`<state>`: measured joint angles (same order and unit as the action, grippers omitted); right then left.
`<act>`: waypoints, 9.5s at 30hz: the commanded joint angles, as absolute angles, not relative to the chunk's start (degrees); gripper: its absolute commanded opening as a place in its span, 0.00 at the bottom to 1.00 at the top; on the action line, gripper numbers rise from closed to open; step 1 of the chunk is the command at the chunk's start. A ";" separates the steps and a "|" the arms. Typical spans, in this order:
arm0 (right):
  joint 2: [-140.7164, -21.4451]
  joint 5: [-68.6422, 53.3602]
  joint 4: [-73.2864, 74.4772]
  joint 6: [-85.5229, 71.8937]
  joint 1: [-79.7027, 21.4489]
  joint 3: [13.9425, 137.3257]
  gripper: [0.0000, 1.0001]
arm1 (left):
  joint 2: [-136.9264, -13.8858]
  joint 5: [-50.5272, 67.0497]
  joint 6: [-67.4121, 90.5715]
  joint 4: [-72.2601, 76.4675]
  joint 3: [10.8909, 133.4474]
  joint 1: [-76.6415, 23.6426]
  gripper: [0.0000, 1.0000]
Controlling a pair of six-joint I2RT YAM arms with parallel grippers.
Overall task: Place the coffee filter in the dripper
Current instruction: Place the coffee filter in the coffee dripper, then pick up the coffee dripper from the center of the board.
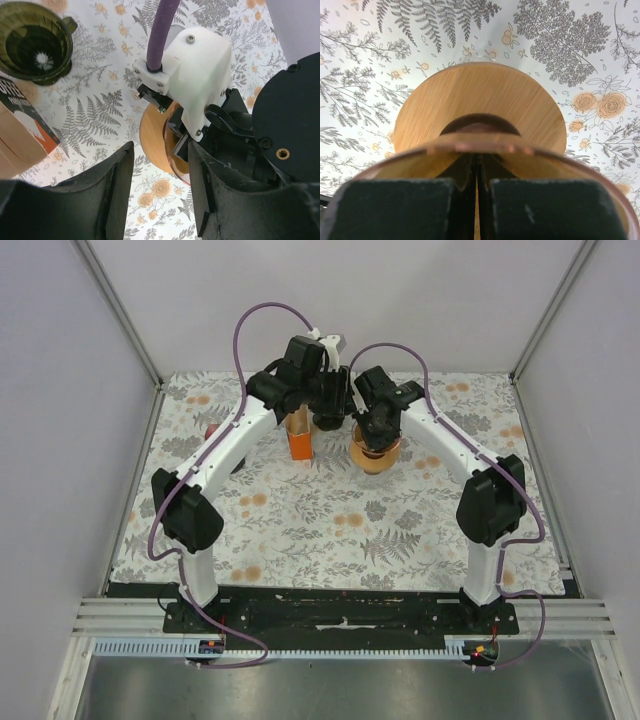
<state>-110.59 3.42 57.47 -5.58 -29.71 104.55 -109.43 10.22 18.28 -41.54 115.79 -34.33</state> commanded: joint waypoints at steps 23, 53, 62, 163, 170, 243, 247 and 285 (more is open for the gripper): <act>-107.58 0.53 56.78 -5.36 -30.59 111.27 0.04 | -108.63 15.64 24.08 -38.32 106.17 -35.86 0.41; -108.54 -2.11 56.16 -5.89 -28.13 106.09 0.00 | -105.64 27.86 20.83 -37.79 113.99 -31.99 0.52; -108.63 -3.16 55.99 -6.42 -27.51 105.03 0.00 | -104.33 33.22 19.16 -38.41 116.90 -28.21 0.45; -73.04 -9.84 30.41 -9.06 -0.35 82.36 0.98 | -74.90 5.29 -5.63 -32.18 80.45 -6.86 0.79; -69.88 -11.25 27.95 -7.65 -0.35 76.82 0.98 | -62.85 0.79 1.39 -26.02 63.04 -6.15 0.82; -82.35 -26.28 36.03 -4.22 -0.35 85.08 0.98 | -144.05 17.32 -32.25 -35.24 136.76 -25.66 0.68; -82.09 -26.45 36.21 -4.31 -0.35 84.99 0.98 | -145.37 15.30 -32.61 -34.37 137.02 -25.58 0.61; -83.22 -9.93 47.99 -9.75 -22.30 115.37 0.91 | -90.28 15.39 -81.99 -63.02 113.14 -34.70 0.02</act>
